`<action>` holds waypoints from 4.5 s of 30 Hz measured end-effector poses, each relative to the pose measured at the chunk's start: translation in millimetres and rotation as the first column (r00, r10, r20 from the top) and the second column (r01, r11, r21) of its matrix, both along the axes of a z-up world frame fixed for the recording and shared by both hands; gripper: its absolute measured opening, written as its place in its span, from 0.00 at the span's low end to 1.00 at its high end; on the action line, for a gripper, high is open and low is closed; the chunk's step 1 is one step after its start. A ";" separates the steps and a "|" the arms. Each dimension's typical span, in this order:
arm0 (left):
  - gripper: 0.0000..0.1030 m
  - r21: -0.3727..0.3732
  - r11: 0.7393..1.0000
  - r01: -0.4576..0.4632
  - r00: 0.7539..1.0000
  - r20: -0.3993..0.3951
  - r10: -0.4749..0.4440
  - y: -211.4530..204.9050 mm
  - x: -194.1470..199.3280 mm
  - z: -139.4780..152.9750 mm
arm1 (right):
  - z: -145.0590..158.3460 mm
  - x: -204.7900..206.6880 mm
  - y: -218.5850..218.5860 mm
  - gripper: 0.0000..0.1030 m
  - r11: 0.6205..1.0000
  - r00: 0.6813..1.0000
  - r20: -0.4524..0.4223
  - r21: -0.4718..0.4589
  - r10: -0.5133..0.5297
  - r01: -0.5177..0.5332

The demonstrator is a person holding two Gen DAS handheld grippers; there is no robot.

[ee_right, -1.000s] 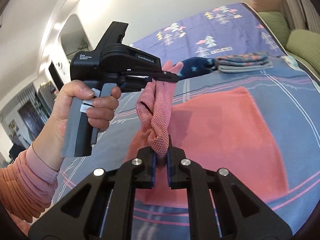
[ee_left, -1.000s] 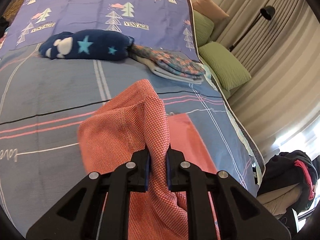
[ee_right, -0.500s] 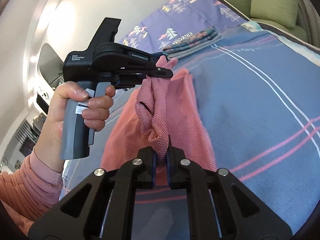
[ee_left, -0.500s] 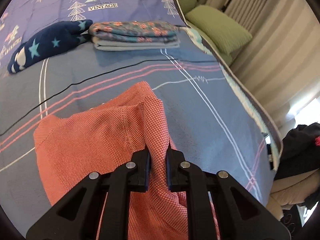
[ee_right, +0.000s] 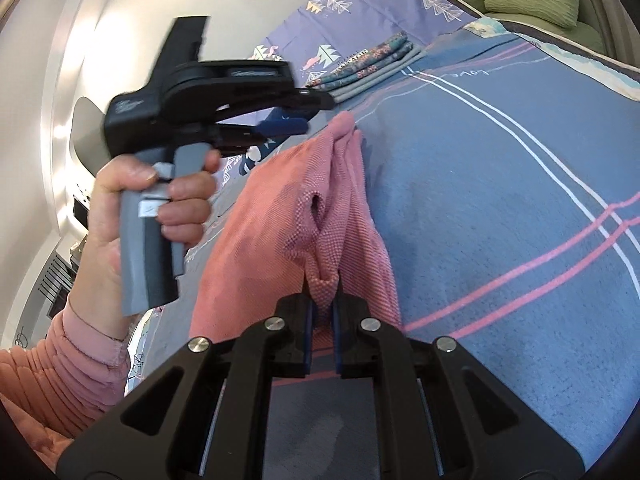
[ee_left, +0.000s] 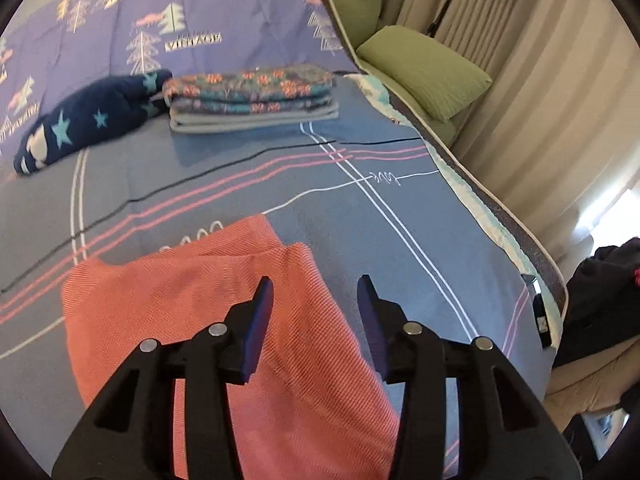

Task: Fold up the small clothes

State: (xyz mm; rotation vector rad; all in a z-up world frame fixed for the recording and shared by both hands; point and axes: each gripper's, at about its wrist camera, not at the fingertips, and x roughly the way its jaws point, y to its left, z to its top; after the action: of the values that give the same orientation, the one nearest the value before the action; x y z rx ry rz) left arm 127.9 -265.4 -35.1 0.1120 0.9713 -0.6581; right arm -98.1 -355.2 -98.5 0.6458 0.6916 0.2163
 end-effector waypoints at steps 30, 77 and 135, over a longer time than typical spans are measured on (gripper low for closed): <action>0.73 0.109 0.986 -0.126 0.962 0.256 0.095 140.1 -115.2 -21.1 | 37.8 -16.9 23.7 0.34 0.933 0.994 0.063 -0.345 -0.091 0.107; 0.79 0.051 0.995 -0.082 0.985 0.156 0.074 153.8 -137.7 -59.6 | 11.6 45.2 47.5 0.05 0.876 0.990 -0.127 -0.482 -0.062 -0.007; 0.70 -0.165 0.985 -0.046 0.999 0.013 0.049 151.0 -30.8 -47.2 | 27.7 142.5 -21.7 0.58 0.952 0.967 -0.121 -0.187 0.223 -0.243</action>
State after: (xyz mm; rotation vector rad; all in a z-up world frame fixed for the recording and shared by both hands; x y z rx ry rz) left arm 97.1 -114.4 -82.3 -0.0513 0.8969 -0.6898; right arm 44.4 -376.9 -70.9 0.3821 0.8744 0.3304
